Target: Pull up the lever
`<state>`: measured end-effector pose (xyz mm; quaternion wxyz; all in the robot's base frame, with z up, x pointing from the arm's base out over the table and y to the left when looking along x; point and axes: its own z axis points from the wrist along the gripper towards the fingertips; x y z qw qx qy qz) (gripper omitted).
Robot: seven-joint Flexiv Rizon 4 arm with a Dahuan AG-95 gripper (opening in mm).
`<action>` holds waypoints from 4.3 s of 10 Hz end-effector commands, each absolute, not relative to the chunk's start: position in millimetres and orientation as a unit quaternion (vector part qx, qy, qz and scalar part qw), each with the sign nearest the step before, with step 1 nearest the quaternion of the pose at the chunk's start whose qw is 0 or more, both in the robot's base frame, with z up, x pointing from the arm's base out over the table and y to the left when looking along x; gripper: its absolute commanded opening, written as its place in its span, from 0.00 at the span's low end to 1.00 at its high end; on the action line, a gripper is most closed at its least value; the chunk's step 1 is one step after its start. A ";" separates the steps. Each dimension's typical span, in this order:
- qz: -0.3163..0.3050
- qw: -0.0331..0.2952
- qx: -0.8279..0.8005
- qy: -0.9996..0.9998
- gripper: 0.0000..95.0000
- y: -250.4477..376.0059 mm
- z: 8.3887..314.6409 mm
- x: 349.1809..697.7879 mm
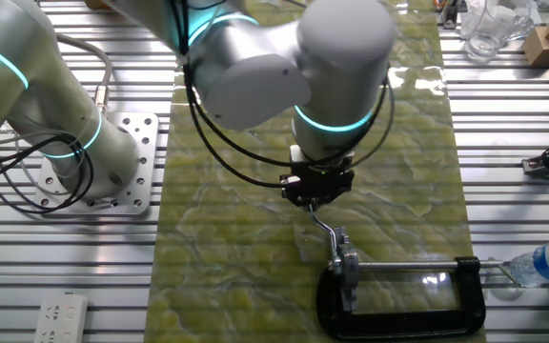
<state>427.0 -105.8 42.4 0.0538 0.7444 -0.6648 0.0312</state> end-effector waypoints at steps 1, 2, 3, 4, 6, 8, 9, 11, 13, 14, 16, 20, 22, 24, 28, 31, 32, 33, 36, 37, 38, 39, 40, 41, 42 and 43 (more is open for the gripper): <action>0.037 0.048 0.742 -0.668 0.00 -106.8 43.0 426.6; 0.036 0.046 0.739 -0.671 0.00 -107.0 43.8 426.5; 0.035 0.046 0.740 -0.671 0.00 -107.2 45.2 426.7; 0.034 0.044 0.740 -0.670 0.00 -107.2 45.4 426.9; 0.033 0.043 0.738 -0.673 0.00 -107.2 45.5 427.1; 0.032 0.042 0.738 -0.672 0.00 -107.3 46.2 427.9; 0.032 0.042 0.739 -0.672 0.00 -107.3 46.6 428.3; 0.031 0.042 0.739 -0.672 0.00 -107.5 47.9 428.6; 0.030 0.042 0.739 -0.671 0.00 -107.9 51.4 428.9; 0.029 0.040 0.741 -0.670 0.00 -108.1 53.3 429.6; 0.026 0.040 0.740 -0.671 0.00 -108.3 55.8 430.3; 0.023 0.040 0.740 -0.671 0.00 -109.0 64.6 431.7; 0.022 0.039 0.740 -0.671 0.00 -109.1 69.3 433.3; 0.019 0.037 0.737 -0.675 0.00 -109.1 71.1 434.1; 0.015 0.031 0.733 -0.679 0.00 -108.3 75.8 434.3; 0.015 0.029 0.733 -0.680 0.00 -108.0 80.9 434.5; 0.013 0.028 0.732 -0.680 0.00 -107.9 82.6 434.6; 0.013 0.028 0.732 -0.680 0.00 -107.9 84.4 435.0; 0.013 0.029 0.732 -0.680 0.00 -107.7 89.9 435.8; 0.014 0.030 0.732 -0.681 0.00 -107.6 92.3 435.4; 0.016 0.031 0.733 -0.680 0.00 -107.4 95.2 435.2; 0.015 0.031 0.733 -0.680 0.00 -107.3 96.8 435.5; 0.014 0.031 0.733 -0.679 0.00 -107.1 98.8 436.4; 0.013 0.031 0.733 -0.679 0.00 -107.0 99.9 436.9; 0.012 0.031 0.733 -0.679 0.00 -106.6 102.5 437.6; 0.012 0.031 0.733 -0.679 0.00 -106.4 104.3 437.7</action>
